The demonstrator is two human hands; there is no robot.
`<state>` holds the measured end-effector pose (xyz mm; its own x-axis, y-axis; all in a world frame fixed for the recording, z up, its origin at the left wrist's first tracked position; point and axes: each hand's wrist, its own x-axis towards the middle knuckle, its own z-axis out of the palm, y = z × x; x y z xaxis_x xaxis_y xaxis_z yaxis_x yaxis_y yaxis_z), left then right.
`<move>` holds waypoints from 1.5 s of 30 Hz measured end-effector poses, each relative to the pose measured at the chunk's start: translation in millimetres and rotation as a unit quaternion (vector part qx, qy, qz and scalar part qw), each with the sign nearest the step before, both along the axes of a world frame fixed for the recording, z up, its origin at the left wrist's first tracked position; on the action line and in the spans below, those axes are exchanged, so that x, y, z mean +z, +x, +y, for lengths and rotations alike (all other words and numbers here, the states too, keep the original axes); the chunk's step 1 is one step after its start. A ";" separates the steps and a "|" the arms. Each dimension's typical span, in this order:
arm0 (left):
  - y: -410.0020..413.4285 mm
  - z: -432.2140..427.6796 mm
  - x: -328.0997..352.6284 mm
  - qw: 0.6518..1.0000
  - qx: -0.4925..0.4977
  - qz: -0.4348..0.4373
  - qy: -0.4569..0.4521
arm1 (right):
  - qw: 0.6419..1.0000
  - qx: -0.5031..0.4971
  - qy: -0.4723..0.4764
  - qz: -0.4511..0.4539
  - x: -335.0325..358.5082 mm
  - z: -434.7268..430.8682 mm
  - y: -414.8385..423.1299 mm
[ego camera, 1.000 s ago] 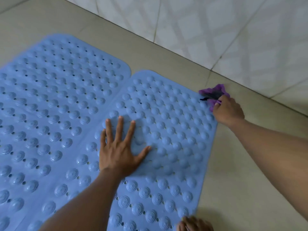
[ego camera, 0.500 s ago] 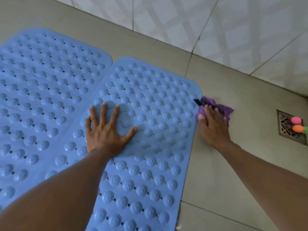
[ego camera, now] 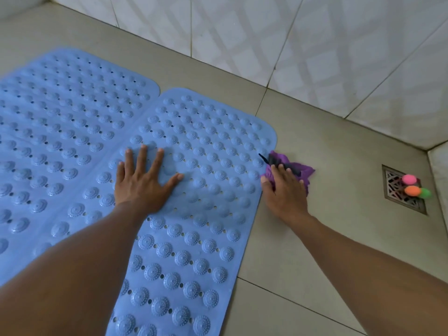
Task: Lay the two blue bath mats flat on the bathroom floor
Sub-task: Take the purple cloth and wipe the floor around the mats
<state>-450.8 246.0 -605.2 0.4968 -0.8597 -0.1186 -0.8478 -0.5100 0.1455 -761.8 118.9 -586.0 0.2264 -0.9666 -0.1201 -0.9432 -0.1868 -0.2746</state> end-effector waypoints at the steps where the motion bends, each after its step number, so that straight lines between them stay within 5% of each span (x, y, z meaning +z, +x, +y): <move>1: -1.3 1.9 -0.2 1.000 0.004 0.006 0.001 | 1.000 -0.002 -0.024 0.001 6.7 -6.3 1.3; 12: -33.6 67.0 -6.7 1.000 -0.026 0.016 0.001 | 0.998 0.054 0.036 0.008 -4.5 39.8 -8.5; 22: -64.9 147.1 13.8 0.990 -0.102 0.040 0.091 | 0.996 0.063 0.071 0.004 10.4 115.4 -20.4; 26: -86.8 159.7 25.5 0.988 -0.072 0.059 0.125 | 0.999 0.041 0.000 -0.029 41.2 105.6 -21.2; 30: -97.1 190.5 32.8 0.986 -0.072 0.073 0.134 | 0.994 0.078 0.071 -0.018 48.8 113.1 -14.5; 34: -109.1 220.9 38.6 0.982 -0.090 0.064 0.154 | 0.998 0.063 0.027 -0.008 42.1 133.7 -15.0; 45: -155.0 254.5 33.3 0.991 0.021 0.082 0.104 | 0.981 0.143 0.105 -0.082 49.1 181.3 -21.7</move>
